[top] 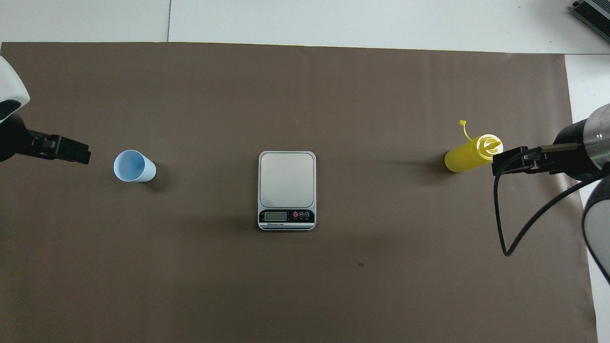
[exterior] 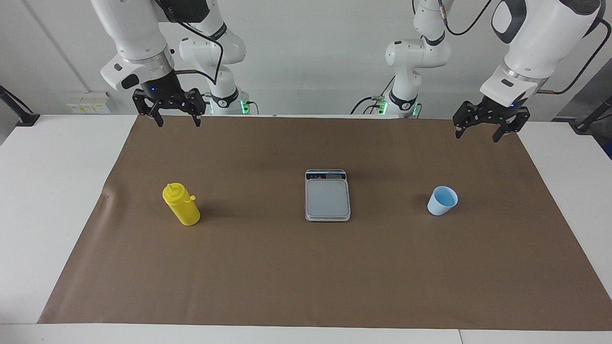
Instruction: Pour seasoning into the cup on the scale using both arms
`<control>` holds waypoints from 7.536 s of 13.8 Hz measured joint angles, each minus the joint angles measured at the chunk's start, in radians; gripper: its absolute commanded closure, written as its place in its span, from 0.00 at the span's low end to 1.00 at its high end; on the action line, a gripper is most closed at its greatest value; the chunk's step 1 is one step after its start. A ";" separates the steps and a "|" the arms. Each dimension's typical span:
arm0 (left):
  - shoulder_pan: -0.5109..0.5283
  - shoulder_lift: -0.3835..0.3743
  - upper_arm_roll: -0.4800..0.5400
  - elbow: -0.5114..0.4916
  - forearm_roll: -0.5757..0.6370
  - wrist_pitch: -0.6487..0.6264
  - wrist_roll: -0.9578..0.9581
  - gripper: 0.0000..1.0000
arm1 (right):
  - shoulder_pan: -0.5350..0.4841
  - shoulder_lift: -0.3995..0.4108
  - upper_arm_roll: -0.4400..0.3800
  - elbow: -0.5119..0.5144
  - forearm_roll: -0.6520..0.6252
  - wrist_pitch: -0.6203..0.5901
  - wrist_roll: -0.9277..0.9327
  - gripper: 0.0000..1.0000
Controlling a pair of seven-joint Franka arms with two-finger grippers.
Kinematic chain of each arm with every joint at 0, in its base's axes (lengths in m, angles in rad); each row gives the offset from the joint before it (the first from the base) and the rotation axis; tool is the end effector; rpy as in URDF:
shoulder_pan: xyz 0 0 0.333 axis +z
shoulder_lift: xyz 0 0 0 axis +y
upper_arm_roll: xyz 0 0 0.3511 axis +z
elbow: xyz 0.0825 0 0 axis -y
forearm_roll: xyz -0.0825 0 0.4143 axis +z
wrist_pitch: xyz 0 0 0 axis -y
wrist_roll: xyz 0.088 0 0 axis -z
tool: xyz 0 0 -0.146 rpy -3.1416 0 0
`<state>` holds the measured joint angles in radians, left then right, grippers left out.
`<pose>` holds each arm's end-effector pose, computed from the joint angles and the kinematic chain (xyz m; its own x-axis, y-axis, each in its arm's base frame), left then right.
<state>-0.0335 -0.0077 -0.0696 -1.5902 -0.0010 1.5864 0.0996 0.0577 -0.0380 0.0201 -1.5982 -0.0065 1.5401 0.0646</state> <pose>0.5805 -0.0604 0.6167 0.9795 -0.2013 0.0039 -0.2013 -0.9795 0.0001 0.5659 0.0434 0.6261 0.9997 0.0130 -0.0196 0.0131 -0.9999 0.0086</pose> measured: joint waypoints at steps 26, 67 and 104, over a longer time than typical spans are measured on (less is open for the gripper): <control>0.083 0.077 0.019 -0.478 -0.001 0.658 -0.148 0.00 | 0.000 0.000 0.000 0.000 0.000 0.000 0.000 0.00; -0.463 0.186 -0.010 -0.239 -0.042 0.514 -0.873 1.00 | 0.000 0.000 -0.004 0.000 0.000 0.000 0.000 0.00; -0.144 0.036 0.022 -0.307 0.054 0.402 -0.361 0.00 | -0.127 0.017 -0.012 -0.041 0.161 0.079 0.345 0.00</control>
<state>-0.1775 0.0281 -0.0476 -1.8976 0.0528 1.9888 -0.2616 -0.0693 -0.0213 0.0076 -1.6395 0.1547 1.6189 0.4093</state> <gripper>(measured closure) 0.000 0.000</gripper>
